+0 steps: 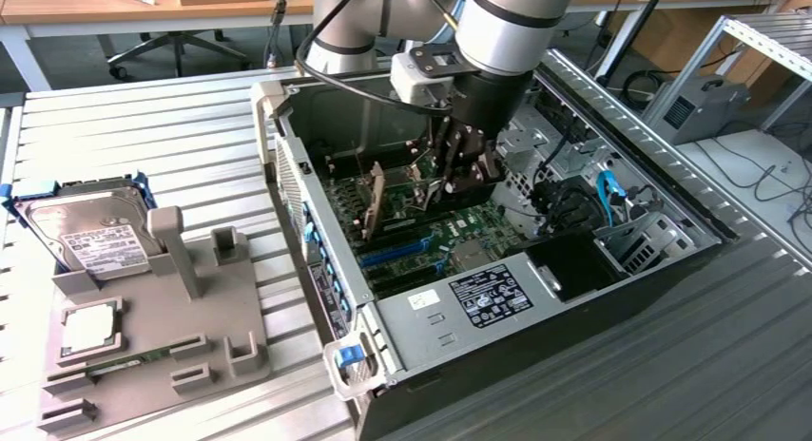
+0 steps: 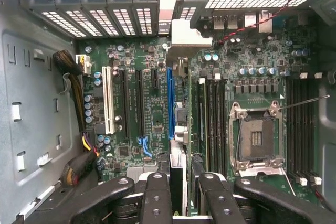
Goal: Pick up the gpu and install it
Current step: 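Insert the gpu into the slot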
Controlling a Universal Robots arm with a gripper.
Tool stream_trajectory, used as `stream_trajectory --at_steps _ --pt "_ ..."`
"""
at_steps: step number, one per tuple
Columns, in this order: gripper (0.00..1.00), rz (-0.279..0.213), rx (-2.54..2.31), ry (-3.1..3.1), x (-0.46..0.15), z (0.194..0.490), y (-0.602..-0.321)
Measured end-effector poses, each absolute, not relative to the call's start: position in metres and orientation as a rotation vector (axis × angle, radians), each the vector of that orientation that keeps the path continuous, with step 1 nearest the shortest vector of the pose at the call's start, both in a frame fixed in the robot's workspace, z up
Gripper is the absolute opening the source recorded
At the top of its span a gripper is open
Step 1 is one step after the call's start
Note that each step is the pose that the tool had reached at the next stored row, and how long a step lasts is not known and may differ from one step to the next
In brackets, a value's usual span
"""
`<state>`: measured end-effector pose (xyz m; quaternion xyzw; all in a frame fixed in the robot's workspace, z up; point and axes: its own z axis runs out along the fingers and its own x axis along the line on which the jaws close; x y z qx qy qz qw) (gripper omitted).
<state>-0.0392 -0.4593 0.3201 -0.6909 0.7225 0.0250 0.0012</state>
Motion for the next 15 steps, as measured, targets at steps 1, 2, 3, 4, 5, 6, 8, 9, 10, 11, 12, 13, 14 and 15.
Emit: stream_trajectory --at_steps 1,2,3,4,5,6,8,9,10,11,12,13,14,15 --pt "0.26 0.079 -2.169 2.268 -0.0395 0.3198 -0.4593" --pt "0.26 0.079 -2.169 2.268 -0.0398 0.3196 -0.4593" --pt "0.26 0.079 -2.169 2.268 -0.0403 0.3193 -0.4593" --pt "0.26 0.079 -2.169 2.268 -0.0407 0.319 -0.4593" --pt "0.26 0.079 -2.169 2.268 -0.041 0.3186 -0.4593" --pt "0.26 0.079 -2.169 2.268 -0.0412 0.3183 -0.4593" --pt "0.26 0.079 -2.169 2.268 -0.0416 0.3178 -0.4593" --pt "0.26 0.079 -2.169 2.268 -0.0418 0.3175 -0.4593" --pt "0.26 0.079 -2.169 2.268 -0.042 0.3172 -0.4593" --pt "0.26 0.079 -2.169 2.268 -0.0422 0.317 -0.4593" --pt "0.26 0.079 -2.169 2.268 -0.0423 0.3167 -0.4593" --pt "0.26 0.079 -2.169 2.268 -0.0424 0.3165 -0.4593" --pt "0.26 0.079 -2.169 2.268 -0.0425 0.3162 -0.4593" --pt "0.26 0.079 -2.169 2.268 -0.0427 0.316 -0.4593"
